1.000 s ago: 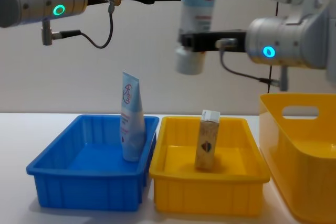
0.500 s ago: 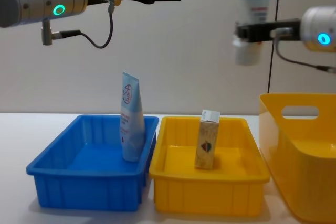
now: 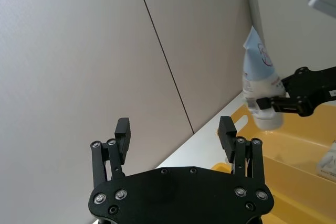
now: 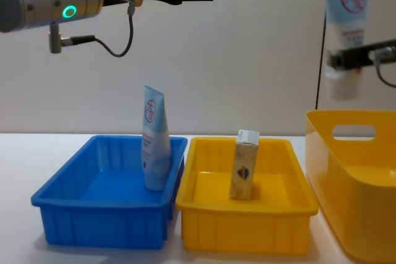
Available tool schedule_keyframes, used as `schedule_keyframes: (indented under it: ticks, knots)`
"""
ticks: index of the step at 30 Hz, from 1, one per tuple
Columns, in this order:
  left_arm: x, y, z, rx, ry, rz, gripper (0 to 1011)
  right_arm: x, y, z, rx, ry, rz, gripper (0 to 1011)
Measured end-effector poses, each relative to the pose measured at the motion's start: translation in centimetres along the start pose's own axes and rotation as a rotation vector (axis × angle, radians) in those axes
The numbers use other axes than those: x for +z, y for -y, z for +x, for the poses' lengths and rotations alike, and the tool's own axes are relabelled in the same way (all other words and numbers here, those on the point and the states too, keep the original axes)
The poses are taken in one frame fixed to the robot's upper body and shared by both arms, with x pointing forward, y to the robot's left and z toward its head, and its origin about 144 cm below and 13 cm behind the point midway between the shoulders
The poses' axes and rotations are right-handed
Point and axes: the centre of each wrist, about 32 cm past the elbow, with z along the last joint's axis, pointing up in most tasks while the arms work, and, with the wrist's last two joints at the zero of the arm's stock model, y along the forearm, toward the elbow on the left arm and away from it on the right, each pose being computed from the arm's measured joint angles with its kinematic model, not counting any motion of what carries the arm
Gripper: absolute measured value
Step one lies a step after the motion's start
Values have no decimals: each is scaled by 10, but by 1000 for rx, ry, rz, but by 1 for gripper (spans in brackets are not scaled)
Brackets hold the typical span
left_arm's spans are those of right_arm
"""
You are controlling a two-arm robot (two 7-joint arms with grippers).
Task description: Bimanual collaborative sorting of washing and personal care products
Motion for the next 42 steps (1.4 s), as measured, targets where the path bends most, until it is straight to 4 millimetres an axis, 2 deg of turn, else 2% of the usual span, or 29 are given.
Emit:
schedule_keyframes:
  ticks: [15, 36, 38, 42]
  knots:
    - [0, 0, 0, 0, 0, 0, 1001, -7, 8, 20, -115, 46, -195, 185]
    - [0, 0, 0, 0, 0, 0, 1001, 0, 7, 30, -153, 63, -228, 182]
    - [0, 0, 0, 0, 0, 0, 1001, 1, 7, 31, -155, 64, -229, 194]
    - [0, 0, 0, 0, 0, 0, 1001, 1, 7, 31, -157, 65, -231, 355]
